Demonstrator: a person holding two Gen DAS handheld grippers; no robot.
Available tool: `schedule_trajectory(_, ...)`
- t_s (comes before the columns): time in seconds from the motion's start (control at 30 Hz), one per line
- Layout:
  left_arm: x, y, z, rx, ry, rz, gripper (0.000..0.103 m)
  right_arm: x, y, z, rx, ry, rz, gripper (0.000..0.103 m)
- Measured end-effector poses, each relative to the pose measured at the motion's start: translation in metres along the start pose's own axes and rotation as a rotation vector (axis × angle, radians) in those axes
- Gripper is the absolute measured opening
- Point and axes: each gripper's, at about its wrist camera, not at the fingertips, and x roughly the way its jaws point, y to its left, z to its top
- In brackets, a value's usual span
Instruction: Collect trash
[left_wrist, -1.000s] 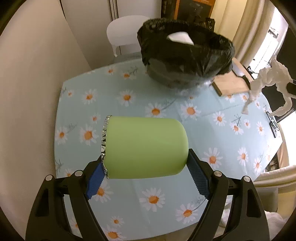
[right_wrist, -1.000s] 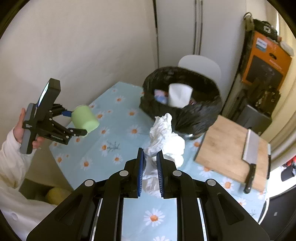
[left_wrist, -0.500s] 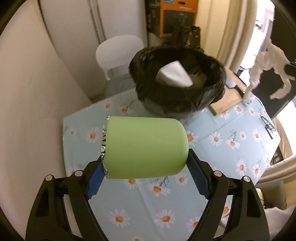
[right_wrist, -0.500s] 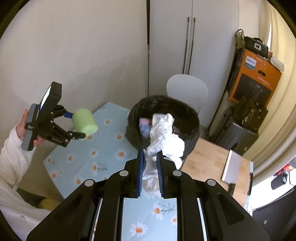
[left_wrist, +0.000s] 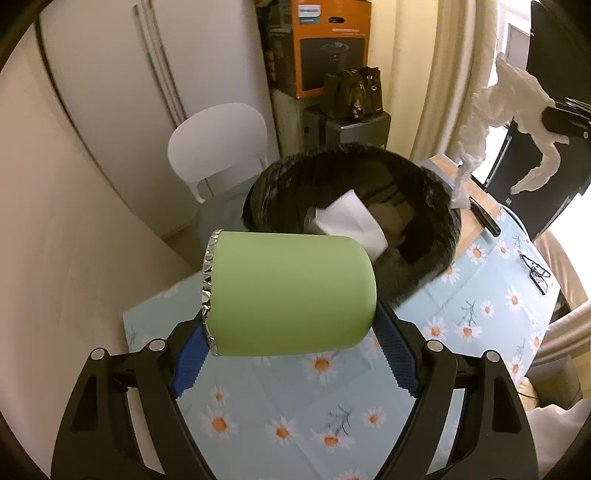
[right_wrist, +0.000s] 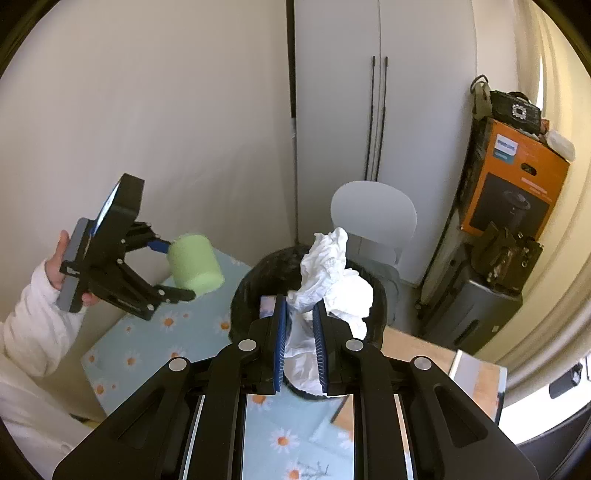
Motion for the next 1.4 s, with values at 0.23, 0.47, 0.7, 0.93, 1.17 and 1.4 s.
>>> schedule_trajectory(0.23,0.032,-0.002,0.043,0.037,0.009,-0.043,0.081,0.045,-0.029,0.007,0.034,0.046,0.019,0.014)
schedule_trajectory(0.47,0.063,-0.012,0.068,0.107,0.031,-0.088,0.081,0.087,-0.053,0.003,0.087,0.089,0.061,0.015)
schedule_trajectory(0.7,0.102,-0.018,0.085,0.134,0.086,-0.12,0.081,0.131,-0.07,-0.011,0.127,0.146,0.102,0.015)
schedule_trajectory(0.93,0.133,-0.03,0.093,0.159,0.135,-0.16,0.081,0.152,-0.081,-0.028,0.17,0.171,0.117,0.016)
schedule_trajectory(1.17,0.134,-0.033,0.095,0.174,0.083,-0.173,0.093,0.154,-0.089,-0.039,0.206,0.166,0.033,0.077)
schedule_trajectory(1.4,0.123,-0.021,0.08,0.098,0.067,-0.165,0.096,0.139,-0.091,-0.044,0.238,0.147,0.016,0.085)
